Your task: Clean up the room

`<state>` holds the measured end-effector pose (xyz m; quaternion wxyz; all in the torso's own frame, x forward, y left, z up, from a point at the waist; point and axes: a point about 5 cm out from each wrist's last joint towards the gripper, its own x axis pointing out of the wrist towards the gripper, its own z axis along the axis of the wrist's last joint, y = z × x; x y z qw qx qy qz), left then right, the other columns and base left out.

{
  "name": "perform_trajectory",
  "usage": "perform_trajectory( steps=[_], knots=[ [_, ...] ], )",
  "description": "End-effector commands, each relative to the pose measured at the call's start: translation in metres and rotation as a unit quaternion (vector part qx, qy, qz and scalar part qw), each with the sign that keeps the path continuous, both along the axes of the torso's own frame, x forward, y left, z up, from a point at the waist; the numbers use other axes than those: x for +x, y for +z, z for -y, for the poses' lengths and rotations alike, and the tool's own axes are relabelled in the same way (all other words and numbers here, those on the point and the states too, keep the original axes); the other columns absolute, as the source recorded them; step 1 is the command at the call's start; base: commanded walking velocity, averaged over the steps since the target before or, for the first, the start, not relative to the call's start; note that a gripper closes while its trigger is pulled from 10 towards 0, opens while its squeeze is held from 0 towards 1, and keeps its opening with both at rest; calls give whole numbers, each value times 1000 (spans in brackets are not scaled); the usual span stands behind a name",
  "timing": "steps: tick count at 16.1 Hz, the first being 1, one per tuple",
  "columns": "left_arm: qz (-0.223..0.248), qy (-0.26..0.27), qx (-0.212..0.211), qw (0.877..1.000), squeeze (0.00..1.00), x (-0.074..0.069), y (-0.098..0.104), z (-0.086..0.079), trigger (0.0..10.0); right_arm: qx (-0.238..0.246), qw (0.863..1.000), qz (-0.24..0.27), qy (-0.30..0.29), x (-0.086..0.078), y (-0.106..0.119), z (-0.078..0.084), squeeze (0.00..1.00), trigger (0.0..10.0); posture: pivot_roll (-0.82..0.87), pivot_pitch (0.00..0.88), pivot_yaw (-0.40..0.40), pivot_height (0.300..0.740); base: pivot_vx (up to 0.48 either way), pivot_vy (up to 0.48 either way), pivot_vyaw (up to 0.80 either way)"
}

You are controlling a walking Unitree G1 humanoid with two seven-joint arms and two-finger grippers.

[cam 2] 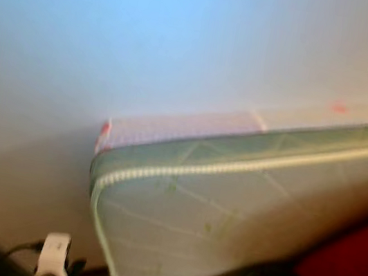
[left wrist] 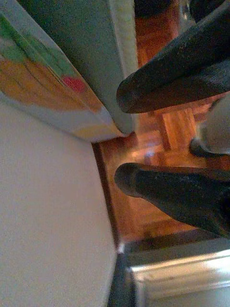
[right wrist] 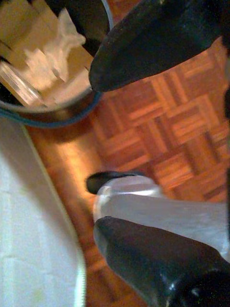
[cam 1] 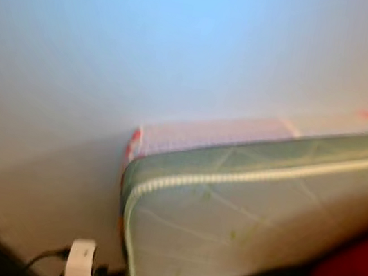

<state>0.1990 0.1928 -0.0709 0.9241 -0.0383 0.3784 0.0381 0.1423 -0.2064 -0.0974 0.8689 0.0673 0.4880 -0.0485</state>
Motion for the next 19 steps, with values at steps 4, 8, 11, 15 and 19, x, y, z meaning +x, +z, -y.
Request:
perform_trajectory(
  steps=[4,8,11,15,19],
  knots=[
    [-78,-28,18,996,0,-2,-4,-13,10000,15,1000,18,7,32,13,3,0,10000,-27,0,-13,740,0,0,-769],
    [-78,-28,17,996,0,-2,-4,-13,10000,15,1000,17,9,32,13,3,0,10000,-26,0,-12,740,0,0,-769],
    [-79,-29,17,996,0,-3,-4,-13,10000,14,1000,19,11,32,13,3,0,10000,-26,0,-12,740,0,0,-404],
    [-80,-30,18,996,0,-3,-4,-13,10000,14,1000,20,14,33,13,3,0,10000,-25,0,-15,740,0,0,0],
    [-81,-30,19,996,0,-4,-4,-14,10000,14,1000,21,14,33,13,3,0,10000,-32,0,-12,740,0,0,0]
  ],
)
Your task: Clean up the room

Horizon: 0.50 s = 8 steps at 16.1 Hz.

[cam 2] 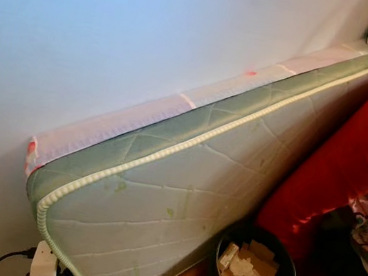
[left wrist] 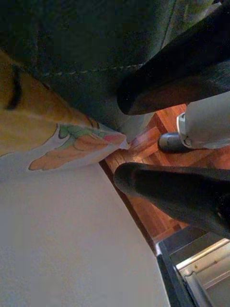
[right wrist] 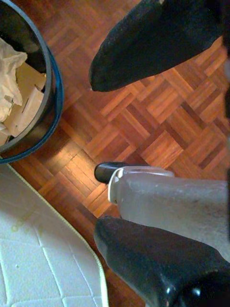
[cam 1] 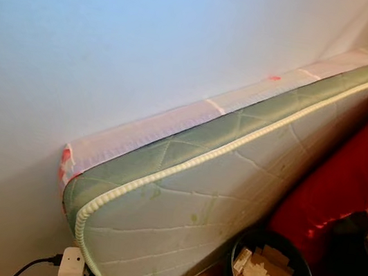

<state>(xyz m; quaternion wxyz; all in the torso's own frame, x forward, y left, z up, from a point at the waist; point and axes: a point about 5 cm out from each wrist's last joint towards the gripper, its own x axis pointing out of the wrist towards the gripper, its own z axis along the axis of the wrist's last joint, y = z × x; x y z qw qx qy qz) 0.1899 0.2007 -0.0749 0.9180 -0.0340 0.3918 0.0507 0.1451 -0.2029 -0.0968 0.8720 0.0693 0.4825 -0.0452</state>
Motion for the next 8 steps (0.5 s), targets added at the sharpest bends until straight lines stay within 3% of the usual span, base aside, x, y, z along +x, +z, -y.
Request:
perform_trajectory(
  steps=[1,8],
  knots=[
    [-66,-39,10,997,0,6,0,-7,10000,11,1000,14,11,31,13,6,0,10000,-31,0,-11,740,0,0,0],
    [-64,-38,10,997,0,8,1,-8,10000,13,1000,16,3,33,14,5,0,10000,-35,0,-2,740,0,0,0]
  ],
)
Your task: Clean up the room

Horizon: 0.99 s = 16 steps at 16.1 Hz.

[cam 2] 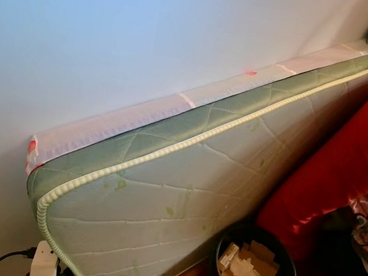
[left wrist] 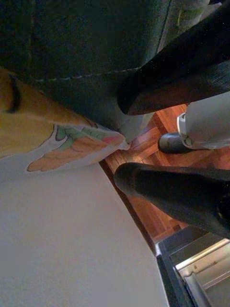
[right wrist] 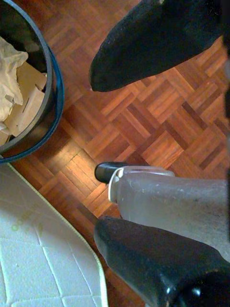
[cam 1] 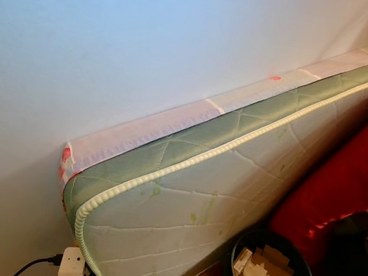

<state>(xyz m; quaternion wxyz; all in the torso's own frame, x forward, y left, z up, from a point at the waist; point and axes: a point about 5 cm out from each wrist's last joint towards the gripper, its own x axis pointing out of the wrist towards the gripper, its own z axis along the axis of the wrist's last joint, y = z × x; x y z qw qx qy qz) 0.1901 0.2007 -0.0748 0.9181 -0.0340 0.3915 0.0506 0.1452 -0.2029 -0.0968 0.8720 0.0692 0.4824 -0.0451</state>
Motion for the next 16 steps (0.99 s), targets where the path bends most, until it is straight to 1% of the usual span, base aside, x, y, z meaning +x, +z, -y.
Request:
perform_trajectory(
  steps=[1,12,15,16],
  knots=[
    [-64,-37,10,997,0,8,1,-8,10000,13,1000,16,2,33,14,5,0,10000,-35,0,-2,740,0,0,0],
    [-69,-47,19,996,0,7,1,-8,10000,12,1000,15,5,32,13,6,0,10000,-29,0,-3,740,0,0,0],
    [-72,-45,18,996,0,6,0,-8,10000,-7,999,21,34,34,14,7,0,10000,-29,0,-2,740,0,0,0],
    [-72,-45,18,996,0,6,0,-8,10000,-15,999,21,41,34,15,7,0,10000,-29,0,-2,740,0,0,800]
  ],
)
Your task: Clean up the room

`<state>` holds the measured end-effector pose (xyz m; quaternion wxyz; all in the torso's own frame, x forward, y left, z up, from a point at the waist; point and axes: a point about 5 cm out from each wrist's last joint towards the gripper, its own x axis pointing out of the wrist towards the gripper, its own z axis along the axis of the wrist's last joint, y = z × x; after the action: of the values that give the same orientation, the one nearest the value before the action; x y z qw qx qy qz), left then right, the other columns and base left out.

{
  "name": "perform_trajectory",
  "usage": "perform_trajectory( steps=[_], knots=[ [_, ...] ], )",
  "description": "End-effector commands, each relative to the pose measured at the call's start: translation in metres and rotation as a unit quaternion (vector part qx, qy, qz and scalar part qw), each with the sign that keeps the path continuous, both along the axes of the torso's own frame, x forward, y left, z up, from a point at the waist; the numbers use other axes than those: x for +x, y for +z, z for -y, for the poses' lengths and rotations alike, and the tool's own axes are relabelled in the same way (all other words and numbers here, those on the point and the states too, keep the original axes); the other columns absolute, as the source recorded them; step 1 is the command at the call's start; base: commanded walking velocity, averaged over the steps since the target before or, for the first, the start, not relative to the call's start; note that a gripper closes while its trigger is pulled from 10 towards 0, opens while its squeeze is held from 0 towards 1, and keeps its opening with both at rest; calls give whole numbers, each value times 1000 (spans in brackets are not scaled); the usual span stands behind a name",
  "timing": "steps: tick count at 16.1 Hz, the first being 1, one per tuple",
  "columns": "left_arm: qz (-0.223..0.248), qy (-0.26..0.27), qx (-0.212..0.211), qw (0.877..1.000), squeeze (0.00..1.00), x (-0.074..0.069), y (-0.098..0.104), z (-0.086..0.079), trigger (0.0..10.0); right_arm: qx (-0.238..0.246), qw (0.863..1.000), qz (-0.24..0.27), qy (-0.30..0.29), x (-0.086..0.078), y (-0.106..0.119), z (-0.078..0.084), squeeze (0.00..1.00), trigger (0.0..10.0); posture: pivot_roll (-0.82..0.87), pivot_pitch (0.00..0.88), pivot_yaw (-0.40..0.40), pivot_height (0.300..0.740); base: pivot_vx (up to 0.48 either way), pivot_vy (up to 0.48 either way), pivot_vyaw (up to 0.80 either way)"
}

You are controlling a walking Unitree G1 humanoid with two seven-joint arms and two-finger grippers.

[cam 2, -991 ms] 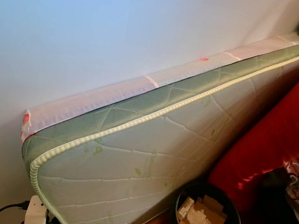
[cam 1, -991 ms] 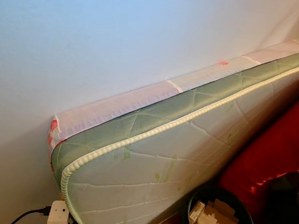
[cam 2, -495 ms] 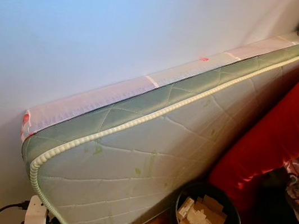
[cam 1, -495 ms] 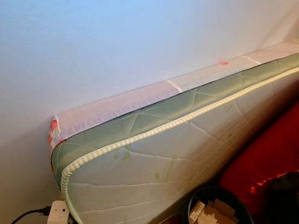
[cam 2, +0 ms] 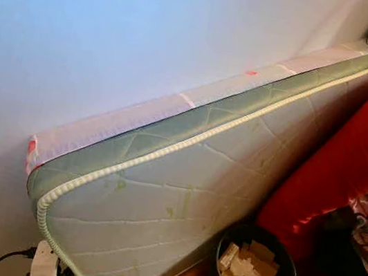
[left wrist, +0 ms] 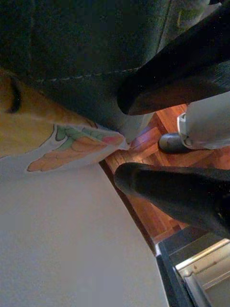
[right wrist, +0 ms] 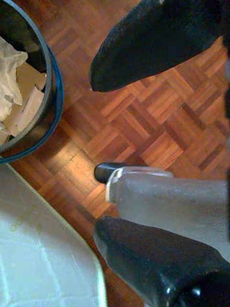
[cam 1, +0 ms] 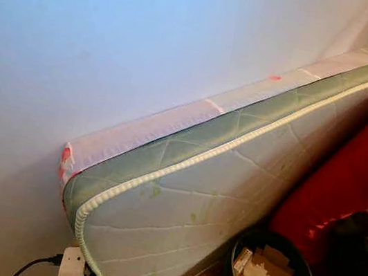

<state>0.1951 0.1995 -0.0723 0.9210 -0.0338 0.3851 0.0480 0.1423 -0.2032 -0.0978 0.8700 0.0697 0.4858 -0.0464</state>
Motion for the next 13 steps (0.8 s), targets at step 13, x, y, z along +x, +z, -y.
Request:
perform_trajectory(
  steps=[13],
  knots=[
    [-77,-35,20,996,0,2,-2,-10,10000,-6,999,24,48,38,16,5,0,10000,-27,0,-5,740,0,0,800]
  ],
)
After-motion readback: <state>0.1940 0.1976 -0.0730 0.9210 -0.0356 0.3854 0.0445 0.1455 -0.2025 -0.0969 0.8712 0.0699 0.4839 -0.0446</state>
